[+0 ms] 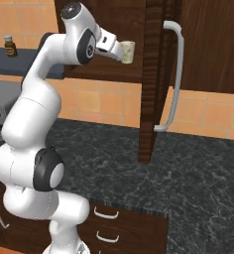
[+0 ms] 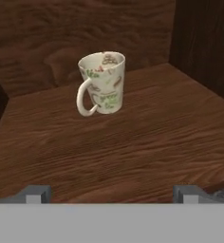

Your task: Gather all objects into one cabinet and sort the glasses and bowls to opposite sides.

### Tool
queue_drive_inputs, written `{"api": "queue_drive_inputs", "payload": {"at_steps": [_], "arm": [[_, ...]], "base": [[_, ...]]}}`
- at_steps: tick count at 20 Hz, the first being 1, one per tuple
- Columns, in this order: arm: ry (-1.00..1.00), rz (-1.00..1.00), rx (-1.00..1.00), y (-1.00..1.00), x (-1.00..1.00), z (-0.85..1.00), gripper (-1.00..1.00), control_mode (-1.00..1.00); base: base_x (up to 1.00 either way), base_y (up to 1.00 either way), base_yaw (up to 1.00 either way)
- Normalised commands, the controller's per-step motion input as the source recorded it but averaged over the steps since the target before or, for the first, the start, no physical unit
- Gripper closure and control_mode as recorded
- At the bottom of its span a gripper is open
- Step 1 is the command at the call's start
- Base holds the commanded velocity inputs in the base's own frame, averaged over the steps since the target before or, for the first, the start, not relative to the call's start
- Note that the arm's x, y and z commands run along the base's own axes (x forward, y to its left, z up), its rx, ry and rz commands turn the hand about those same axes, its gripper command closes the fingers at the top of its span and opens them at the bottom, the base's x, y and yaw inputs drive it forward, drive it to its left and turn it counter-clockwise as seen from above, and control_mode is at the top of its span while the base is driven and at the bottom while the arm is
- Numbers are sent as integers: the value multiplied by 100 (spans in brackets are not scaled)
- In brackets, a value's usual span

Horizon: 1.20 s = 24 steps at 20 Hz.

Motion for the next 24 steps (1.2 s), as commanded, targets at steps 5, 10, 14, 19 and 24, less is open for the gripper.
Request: {"api": "queue_drive_inputs", "payload": {"at_steps": [5, 10, 14, 19, 24], "arm": [[23, 0, 0, 0, 33, 2, -100, -100], [6, 0, 0, 0, 21, 4, -100, -100], [0, 0, -1, 0, 29, -11, -100, -100], [-2, 0, -3, 0, 39, -29, -100, -100], [0, 0, -2, 0, 53, -21, -100, -100]], "base": [[0, 0, 0], [0, 0, 0], [0, 0, 0], [0, 0, 0], [0, 0, 0]]}}
